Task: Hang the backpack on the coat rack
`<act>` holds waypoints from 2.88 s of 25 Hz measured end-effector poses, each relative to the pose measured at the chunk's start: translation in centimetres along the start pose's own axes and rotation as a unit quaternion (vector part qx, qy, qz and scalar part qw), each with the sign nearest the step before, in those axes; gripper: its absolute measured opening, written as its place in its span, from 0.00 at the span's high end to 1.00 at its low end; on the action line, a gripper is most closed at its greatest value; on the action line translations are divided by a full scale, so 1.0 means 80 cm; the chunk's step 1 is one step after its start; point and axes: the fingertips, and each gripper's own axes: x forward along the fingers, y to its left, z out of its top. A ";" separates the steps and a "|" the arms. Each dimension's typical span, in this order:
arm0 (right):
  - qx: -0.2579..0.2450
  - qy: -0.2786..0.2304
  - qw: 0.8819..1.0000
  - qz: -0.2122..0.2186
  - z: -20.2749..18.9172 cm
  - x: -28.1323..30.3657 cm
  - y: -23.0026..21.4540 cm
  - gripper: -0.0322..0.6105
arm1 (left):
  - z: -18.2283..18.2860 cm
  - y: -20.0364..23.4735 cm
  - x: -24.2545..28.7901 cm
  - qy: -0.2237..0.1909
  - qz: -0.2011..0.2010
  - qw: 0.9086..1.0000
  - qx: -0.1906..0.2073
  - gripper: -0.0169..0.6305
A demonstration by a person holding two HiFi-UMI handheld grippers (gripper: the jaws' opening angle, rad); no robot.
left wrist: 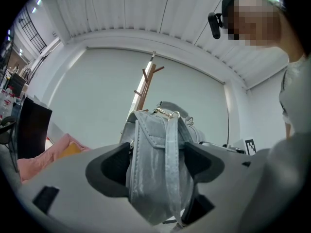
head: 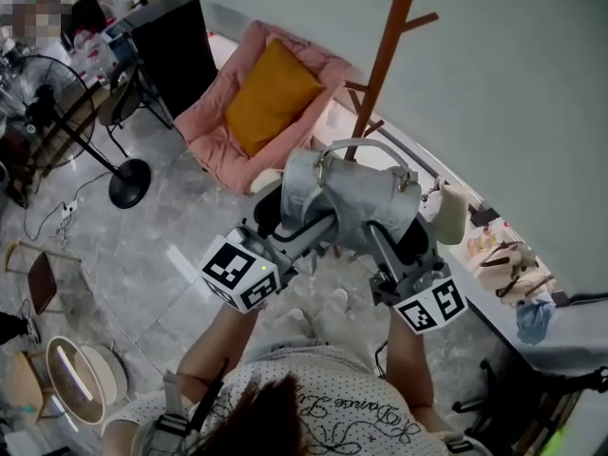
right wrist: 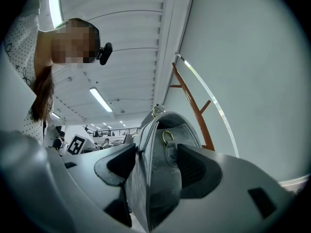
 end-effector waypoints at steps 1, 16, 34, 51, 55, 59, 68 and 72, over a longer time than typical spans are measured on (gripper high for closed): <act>0.003 0.001 1.000 0.001 -0.002 0.006 -0.008 0.51 | -0.001 0.006 0.007 0.001 0.003 1.000 -0.001 0.43; 0.026 0.016 0.995 0.090 0.009 0.103 -0.147 0.52 | 0.011 0.086 0.129 -0.013 0.089 0.996 0.012 0.43; 0.064 0.048 0.991 0.107 -0.025 0.142 -0.204 0.52 | -0.018 0.137 0.172 0.010 0.117 0.993 -0.007 0.43; 0.051 0.076 0.996 0.010 -0.065 0.164 -0.210 0.51 | -0.050 0.188 0.186 0.054 0.036 0.997 -0.044 0.43; 0.048 0.083 0.995 0.000 -0.075 0.168 -0.208 0.52 | -0.055 0.197 0.186 0.061 0.022 0.997 -0.041 0.43; 0.048 0.088 0.995 -0.011 -0.086 0.169 -0.209 0.52 | -0.059 0.204 0.188 0.068 0.013 0.997 -0.037 0.43; 0.039 0.113 0.993 -0.024 -0.108 0.178 -0.207 0.53 | -0.070 0.223 0.188 0.084 -0.006 0.996 -0.034 0.43; 0.036 0.120 0.992 -0.025 -0.113 0.182 -0.208 0.53 | -0.074 0.230 0.191 0.086 -0.014 0.996 -0.036 0.43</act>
